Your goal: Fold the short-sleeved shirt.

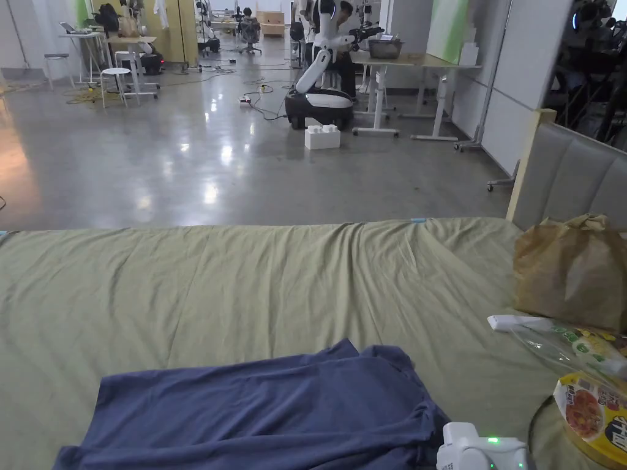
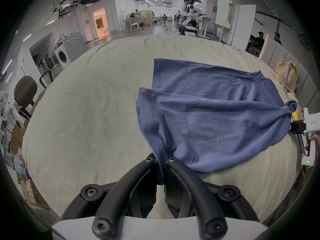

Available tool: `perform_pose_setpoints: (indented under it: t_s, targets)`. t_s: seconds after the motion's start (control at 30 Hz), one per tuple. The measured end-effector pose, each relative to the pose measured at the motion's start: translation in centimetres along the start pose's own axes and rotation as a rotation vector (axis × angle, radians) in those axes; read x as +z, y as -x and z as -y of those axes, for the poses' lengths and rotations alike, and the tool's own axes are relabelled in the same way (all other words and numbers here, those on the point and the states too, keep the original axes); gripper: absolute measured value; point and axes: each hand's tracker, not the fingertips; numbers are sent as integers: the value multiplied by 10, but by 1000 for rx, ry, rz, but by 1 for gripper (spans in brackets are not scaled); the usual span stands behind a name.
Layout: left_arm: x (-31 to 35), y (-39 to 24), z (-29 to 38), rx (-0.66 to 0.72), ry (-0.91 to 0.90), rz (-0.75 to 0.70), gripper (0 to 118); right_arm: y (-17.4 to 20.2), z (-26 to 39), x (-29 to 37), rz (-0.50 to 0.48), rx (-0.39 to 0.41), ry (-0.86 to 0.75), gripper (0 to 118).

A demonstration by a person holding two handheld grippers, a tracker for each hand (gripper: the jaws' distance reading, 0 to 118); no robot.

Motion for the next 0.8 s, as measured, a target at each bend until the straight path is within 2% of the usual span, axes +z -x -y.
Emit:
perform_pose_setpoints:
  t_s: [0.03,0.07,0.1,0.13,0.27,0.4,0.6,0.8]
  targets:
    - [0,0,0,1,1,1,7,4,4,4,21,26,-32,63]
    - [0,0,1,1,1,1,7,7,4,8,16,53,-50,52]
    - [-9,3,2,0,0,2,7,10,4,9,-15,69,-42,27]
    - [-11,4,2,-3,0,1,7,12,5,10,-48,65,-48,9]
    - [-16,9,2,6,-2,6,7,17,8,16,-19,76,-55,7]
    - [-8,15,-4,12,-39,23,7,11,8,38,-19,48,-106,6]
    - [16,26,-20,30,-117,60,7,4,5,89,-23,84,-181,6]
    - [53,18,-8,5,-141,64,7,3,25,128,-18,132,-198,6]
